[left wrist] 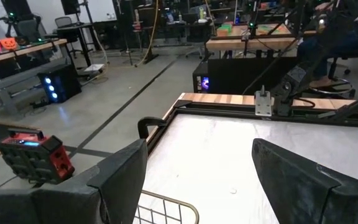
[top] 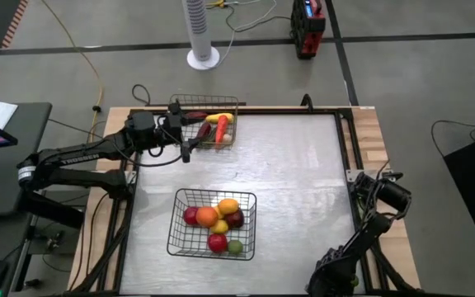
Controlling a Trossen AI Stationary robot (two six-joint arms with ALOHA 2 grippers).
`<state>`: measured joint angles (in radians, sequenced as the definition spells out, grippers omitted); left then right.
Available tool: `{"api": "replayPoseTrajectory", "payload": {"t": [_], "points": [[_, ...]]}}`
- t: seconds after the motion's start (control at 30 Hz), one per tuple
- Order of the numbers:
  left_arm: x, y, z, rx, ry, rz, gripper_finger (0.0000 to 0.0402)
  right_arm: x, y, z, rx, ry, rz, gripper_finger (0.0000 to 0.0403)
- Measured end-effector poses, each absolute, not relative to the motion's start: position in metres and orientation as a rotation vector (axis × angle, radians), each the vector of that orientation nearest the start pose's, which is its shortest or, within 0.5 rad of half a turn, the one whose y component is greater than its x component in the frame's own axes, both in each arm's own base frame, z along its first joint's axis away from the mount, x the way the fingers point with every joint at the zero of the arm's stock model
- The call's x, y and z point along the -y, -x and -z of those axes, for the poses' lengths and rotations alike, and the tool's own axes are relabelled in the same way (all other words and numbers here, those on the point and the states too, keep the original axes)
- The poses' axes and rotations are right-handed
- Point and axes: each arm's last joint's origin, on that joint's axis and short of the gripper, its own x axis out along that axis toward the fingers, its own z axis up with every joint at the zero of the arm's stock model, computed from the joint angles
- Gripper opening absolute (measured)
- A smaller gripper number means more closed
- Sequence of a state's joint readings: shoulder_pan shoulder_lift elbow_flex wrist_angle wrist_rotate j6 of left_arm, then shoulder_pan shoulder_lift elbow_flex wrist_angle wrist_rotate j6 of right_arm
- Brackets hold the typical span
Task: Sort produce into baskets
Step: Put the green lemon into the bottom wire basket
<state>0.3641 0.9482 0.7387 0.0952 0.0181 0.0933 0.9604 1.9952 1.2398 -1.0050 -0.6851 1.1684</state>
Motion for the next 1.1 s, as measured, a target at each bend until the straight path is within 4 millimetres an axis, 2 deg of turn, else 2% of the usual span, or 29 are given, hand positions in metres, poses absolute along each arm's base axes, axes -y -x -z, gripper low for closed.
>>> {"api": "replayPoseTrajectory", "payload": {"t": [0.13,0.23,0.43,0.63,0.73,0.87,0.93,1.1], "points": [[-0.076,-0.2,-0.315,-0.124,-0.071,-0.341,0.0279,-0.268,-0.17,-0.156,-2.262,-0.294,0.169,0.0229],[-0.076,-0.201,-0.318,-0.097,-0.088,-0.341,0.0279,-0.249,-0.169,-0.18,-2.183,-0.22,0.25,0.0226],[-0.075,-0.201,-0.32,-0.075,-0.103,-0.29,0.0279,-0.206,-0.191,-0.229,-1.714,-0.187,0.314,0.0231],[-0.073,-0.202,-0.323,-0.042,-0.112,-0.261,0.0279,-0.167,-0.234,-0.262,-1.238,-0.241,0.266,0.0233],[-0.071,-0.201,-0.324,-0.037,-0.118,-0.262,0.0279,-0.156,-0.262,-0.267,-1.092,-0.237,0.166,0.0234],[-0.062,-0.193,-0.334,0.014,-0.152,-0.268,0.0279,-0.144,-0.295,-0.265,-0.963,-0.139,0.04,0.0234],[-0.057,-0.188,-0.338,0.032,-0.162,-0.267,0.0279,-0.136,-0.304,-0.262,-0.947,-0.097,0.026,0.0234],[-0.043,-0.176,-0.345,0.055,-0.173,-0.245,0.0279,-0.116,-0.312,-0.261,-0.963,-0.025,0.043,0.0235]]}}
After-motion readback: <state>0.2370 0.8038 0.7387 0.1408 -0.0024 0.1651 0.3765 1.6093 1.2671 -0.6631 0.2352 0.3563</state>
